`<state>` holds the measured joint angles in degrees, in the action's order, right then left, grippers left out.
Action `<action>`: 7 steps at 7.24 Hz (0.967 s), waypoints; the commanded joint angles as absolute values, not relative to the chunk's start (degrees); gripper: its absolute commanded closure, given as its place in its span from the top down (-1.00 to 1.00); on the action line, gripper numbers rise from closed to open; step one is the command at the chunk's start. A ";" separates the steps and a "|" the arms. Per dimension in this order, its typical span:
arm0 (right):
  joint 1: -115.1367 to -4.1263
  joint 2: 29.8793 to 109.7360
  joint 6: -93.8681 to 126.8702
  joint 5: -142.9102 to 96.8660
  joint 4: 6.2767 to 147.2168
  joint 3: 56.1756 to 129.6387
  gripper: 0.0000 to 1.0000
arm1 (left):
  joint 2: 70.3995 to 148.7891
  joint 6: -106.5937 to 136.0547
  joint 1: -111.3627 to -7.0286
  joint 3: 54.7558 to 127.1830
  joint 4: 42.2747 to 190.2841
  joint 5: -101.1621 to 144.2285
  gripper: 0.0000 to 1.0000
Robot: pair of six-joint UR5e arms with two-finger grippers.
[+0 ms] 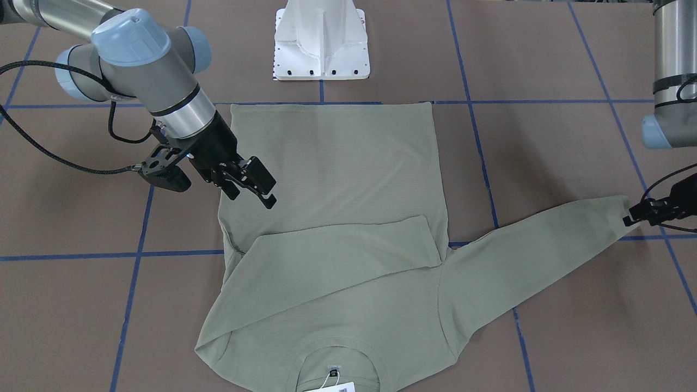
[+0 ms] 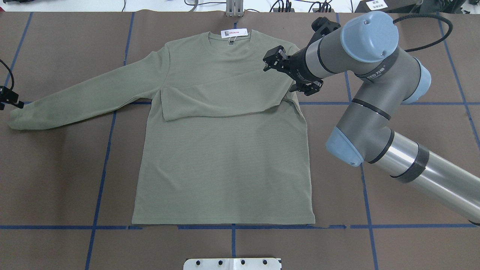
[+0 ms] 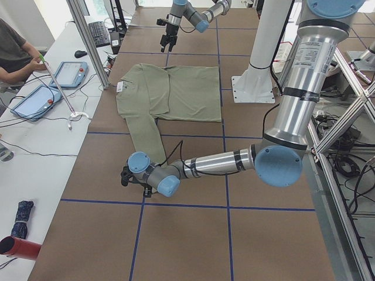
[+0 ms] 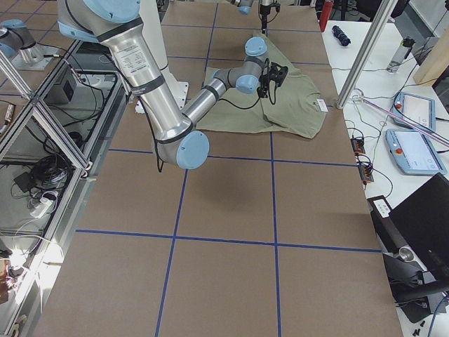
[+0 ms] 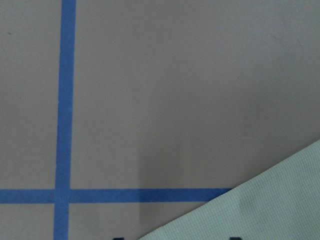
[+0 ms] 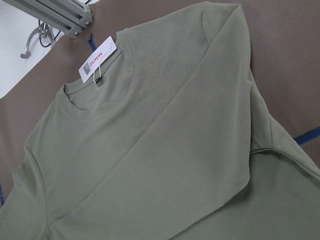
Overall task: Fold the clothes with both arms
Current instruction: 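Grasp the other sleeve cuff with the left gripper and lift it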
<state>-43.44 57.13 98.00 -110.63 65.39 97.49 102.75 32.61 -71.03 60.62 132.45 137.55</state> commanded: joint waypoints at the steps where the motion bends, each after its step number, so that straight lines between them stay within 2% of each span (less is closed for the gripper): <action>1: -43.33 57.13 98.00 -110.57 65.39 97.47 1.00 | 102.74 32.61 -70.58 60.47 132.36 137.55 0.50; 7: -42.89 57.04 98.00 -110.21 65.39 97.38 1.00 | 102.48 32.52 -70.40 60.21 132.36 137.46 0.46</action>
<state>-42.95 57.08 98.00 -110.25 65.39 97.39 102.56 32.52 -70.40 60.29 132.36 137.49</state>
